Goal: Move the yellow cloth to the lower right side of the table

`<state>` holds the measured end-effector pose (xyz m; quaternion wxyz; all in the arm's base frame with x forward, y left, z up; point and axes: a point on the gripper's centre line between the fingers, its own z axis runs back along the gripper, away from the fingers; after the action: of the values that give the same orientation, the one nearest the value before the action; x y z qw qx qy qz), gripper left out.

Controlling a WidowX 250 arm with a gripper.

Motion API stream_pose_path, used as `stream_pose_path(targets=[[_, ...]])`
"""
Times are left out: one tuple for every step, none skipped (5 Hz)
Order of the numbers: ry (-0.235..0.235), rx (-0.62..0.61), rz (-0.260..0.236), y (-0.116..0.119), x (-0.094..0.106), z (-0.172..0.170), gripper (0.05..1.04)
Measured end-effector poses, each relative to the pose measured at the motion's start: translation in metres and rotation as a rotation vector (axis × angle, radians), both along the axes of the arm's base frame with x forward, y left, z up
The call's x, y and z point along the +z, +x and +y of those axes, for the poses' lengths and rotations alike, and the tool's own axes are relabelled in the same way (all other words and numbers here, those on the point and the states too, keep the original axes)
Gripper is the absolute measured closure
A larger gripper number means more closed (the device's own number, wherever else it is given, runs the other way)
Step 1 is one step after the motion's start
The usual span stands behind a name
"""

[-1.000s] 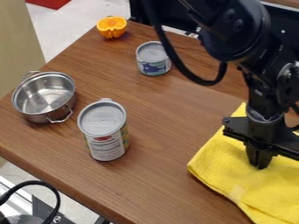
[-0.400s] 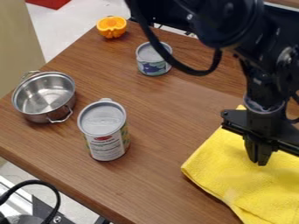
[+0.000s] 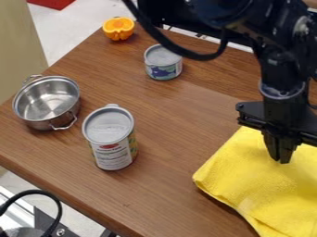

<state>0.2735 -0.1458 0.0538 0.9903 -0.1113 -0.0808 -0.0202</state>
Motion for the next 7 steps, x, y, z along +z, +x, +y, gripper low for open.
stream_pose_path(targets=[[-0.023, -0.002, -0.015, 0.001, 0.01, 0.001, 1.03], [-0.025, -0.008, -0.008, -0.002, 0.013, 0.002, 1.03], [-0.019, -0.008, 0.004, -0.004, 0.012, 0.002, 1.03], [-0.015, 0.0, -0.027, -0.002, 0.022, 0.005, 1.03], [-0.024, -0.012, -0.005, -0.003, 0.022, 0.009, 1.03], [-0.033, -0.008, -0.016, 0.0, 0.023, 0.012, 1.03], [-0.049, -0.011, -0.003, -0.002, 0.027, 0.014, 1.03]])
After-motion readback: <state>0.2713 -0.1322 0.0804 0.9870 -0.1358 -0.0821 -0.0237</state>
